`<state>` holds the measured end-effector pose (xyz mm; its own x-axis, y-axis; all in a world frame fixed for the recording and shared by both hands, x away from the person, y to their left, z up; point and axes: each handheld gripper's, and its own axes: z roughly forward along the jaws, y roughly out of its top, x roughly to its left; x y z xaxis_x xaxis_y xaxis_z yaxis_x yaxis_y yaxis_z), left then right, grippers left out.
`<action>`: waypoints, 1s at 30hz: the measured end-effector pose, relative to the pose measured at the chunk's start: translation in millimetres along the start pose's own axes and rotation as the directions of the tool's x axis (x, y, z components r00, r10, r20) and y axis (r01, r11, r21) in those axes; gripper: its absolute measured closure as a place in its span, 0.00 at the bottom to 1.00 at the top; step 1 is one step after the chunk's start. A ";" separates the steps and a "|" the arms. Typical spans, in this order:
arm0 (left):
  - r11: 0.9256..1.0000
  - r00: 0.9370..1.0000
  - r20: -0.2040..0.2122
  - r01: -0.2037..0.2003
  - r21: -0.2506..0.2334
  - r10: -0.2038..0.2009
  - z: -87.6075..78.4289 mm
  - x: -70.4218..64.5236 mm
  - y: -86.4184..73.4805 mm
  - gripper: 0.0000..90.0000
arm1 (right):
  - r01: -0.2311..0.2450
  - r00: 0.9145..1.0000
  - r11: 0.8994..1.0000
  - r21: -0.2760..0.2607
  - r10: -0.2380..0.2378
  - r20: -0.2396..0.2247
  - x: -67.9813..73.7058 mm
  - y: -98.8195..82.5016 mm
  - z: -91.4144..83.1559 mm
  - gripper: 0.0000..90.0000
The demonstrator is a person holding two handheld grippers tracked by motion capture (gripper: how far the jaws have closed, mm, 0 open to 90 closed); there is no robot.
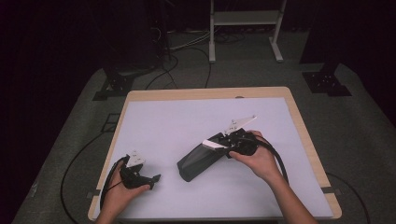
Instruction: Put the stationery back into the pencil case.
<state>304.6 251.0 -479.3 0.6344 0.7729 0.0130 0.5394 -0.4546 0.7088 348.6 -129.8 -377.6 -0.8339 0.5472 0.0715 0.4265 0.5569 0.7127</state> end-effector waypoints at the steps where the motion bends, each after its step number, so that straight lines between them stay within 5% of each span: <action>1: 1.000 1.000 0.000 0.000 0.000 0.000 0.0 0.0 0.0 0.03 | 0.000 1.000 1.000 0.001 0.000 0.001 0.2 0.3 0.3 0.73; 30: 1.000 1.000 0.001 0.002 -0.001 -0.002 0.2 0.0 0.0 0.03 | 0.010 1.000 1.000 0.016 -0.010 -0.010 -0.8 20.4 8.7 0.79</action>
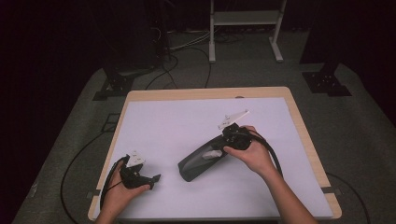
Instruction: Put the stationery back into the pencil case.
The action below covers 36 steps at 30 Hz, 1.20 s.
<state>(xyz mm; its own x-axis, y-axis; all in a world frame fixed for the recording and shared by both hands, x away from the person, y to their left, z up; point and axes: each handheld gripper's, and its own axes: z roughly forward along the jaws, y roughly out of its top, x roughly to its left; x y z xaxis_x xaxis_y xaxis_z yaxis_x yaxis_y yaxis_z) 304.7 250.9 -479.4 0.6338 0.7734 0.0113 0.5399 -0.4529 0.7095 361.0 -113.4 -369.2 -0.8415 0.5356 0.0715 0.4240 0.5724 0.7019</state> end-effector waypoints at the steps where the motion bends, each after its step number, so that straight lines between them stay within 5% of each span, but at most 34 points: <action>1: 1.000 1.000 0.000 0.000 0.000 0.000 0.0 0.0 0.0 0.03 | 0.000 1.000 1.000 0.000 0.000 0.000 0.0 0.0 0.0 0.79; 20: 1.000 1.000 -0.001 0.000 -0.001 0.000 0.1 -0.1 -0.1 0.03 | -0.013 0.999 1.000 -0.007 0.013 0.033 -8.2 -7.3 -6.9 0.76; 36: 1.000 1.000 -0.001 -0.003 -0.001 0.003 0.1 0.3 0.1 0.03 | -0.034 0.996 0.998 -0.044 0.038 0.084 -22.1 -31.7 -19.7 0.53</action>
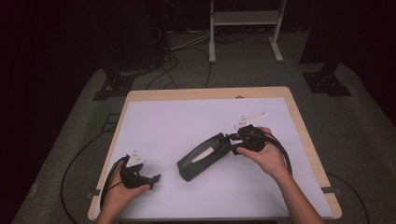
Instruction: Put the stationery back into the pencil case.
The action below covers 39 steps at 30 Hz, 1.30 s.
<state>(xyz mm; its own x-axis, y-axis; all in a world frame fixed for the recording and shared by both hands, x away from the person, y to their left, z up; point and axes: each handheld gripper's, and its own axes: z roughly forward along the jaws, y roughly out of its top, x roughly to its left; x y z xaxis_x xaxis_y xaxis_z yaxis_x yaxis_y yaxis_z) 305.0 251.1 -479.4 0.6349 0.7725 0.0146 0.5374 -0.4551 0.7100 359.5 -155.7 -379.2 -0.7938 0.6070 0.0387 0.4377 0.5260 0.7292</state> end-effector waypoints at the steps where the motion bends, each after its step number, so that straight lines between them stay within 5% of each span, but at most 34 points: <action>1: 1.000 1.000 0.001 -0.001 0.002 0.001 -0.2 0.1 0.1 0.03 | -0.005 1.000 1.000 -0.001 0.005 0.005 -1.0 -2.1 -1.5 0.50; 12: 1.000 1.000 0.002 0.002 0.003 -0.002 0.2 0.1 0.2 0.03 | -0.034 0.998 0.999 -0.029 0.036 0.049 -9.5 -22.1 -13.1 0.34; 39: 1.000 1.000 0.002 0.002 0.000 -0.002 0.2 -0.1 -0.1 0.03 | -0.123 0.988 0.992 -0.023 0.125 0.087 -22.8 -78.8 -24.9 0.27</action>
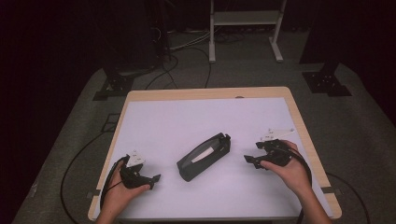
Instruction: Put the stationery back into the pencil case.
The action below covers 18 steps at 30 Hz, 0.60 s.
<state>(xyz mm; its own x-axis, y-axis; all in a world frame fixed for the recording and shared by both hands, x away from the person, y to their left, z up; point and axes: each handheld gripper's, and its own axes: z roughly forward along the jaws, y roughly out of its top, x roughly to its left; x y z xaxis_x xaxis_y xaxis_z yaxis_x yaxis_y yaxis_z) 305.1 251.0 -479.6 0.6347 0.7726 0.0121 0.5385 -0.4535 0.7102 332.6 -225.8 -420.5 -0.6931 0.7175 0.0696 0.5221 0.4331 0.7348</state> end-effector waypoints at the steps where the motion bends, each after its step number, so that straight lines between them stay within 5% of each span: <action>1: 1.000 1.000 0.001 0.001 0.000 -0.001 0.0 -0.1 0.0 0.03 | -0.005 1.000 1.000 -0.003 0.005 0.001 -0.9 -2.8 -0.9 0.27; 18: 1.000 1.000 0.000 -0.001 -0.001 0.001 0.0 -0.1 -0.1 0.03 | -0.042 0.998 0.999 0.034 0.040 0.051 -16.3 -48.0 -8.4 0.28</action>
<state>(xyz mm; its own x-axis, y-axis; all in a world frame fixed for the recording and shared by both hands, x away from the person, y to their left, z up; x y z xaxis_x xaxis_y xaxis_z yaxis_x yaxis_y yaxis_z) 305.0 250.9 -479.7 0.6353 0.7721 0.0126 0.5376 -0.4540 0.7106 314.7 -262.8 -451.3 -0.6452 0.7613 0.0648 0.5675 0.4207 0.7078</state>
